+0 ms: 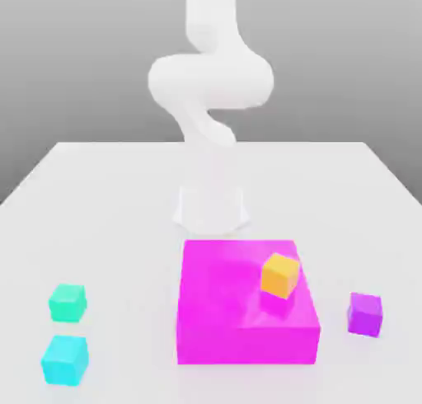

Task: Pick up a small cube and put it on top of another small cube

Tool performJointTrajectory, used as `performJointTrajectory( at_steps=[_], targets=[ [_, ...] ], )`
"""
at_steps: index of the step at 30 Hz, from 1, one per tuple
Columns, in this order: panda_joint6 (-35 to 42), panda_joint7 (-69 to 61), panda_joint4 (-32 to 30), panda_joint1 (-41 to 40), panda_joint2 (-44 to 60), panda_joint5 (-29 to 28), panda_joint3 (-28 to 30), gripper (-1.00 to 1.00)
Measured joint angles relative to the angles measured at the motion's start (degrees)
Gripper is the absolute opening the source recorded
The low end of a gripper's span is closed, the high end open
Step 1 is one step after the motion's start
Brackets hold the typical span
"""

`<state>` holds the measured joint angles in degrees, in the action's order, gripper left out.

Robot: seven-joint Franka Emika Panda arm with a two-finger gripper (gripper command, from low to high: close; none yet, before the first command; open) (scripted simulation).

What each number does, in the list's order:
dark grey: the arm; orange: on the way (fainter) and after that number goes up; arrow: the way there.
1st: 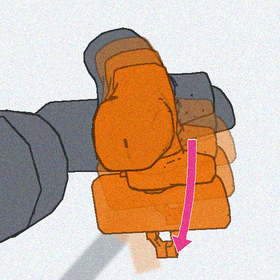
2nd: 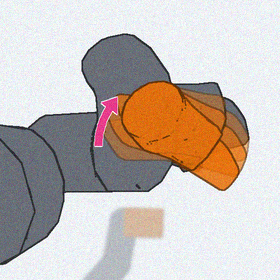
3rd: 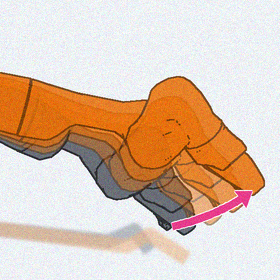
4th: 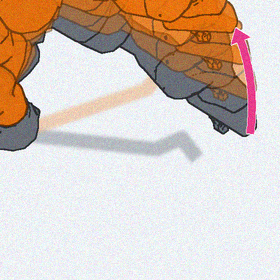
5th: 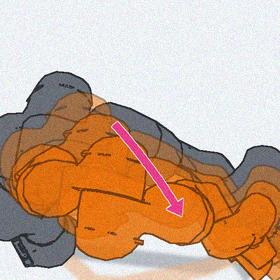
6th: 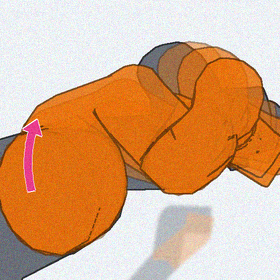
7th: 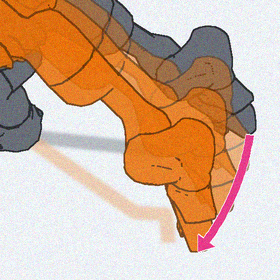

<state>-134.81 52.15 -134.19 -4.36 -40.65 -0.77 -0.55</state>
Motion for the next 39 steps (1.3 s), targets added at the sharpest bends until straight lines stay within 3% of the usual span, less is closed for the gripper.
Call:
performJointTrajectory(
  at_steps=[9,16,22,28,29,35,39],
  targets=[
    [-11.0,23.4,-8.8,-14.9,19.2,-2.9,-0.4,0.0],
    [-19.5,40.3,-15.5,-23.1,33.7,-4.0,2.6,0.0],
    [-26.9,49.6,-20.9,-29.1,46.0,1.4,5.0,0.0],
    [-36.6,48.5,-19.4,-31.4,58.5,5.1,2.5,0.0],
    [-37.6,48.4,-19.1,-31.6,59.8,5.2,2.3,-1.0],
    [-38.3,48.5,-19.0,-31.7,60.5,5.2,2.1,-1.0],
    [-33.7,49.2,-20.1,-31.0,54.7,4.4,3.1,-1.0]
  ],
)
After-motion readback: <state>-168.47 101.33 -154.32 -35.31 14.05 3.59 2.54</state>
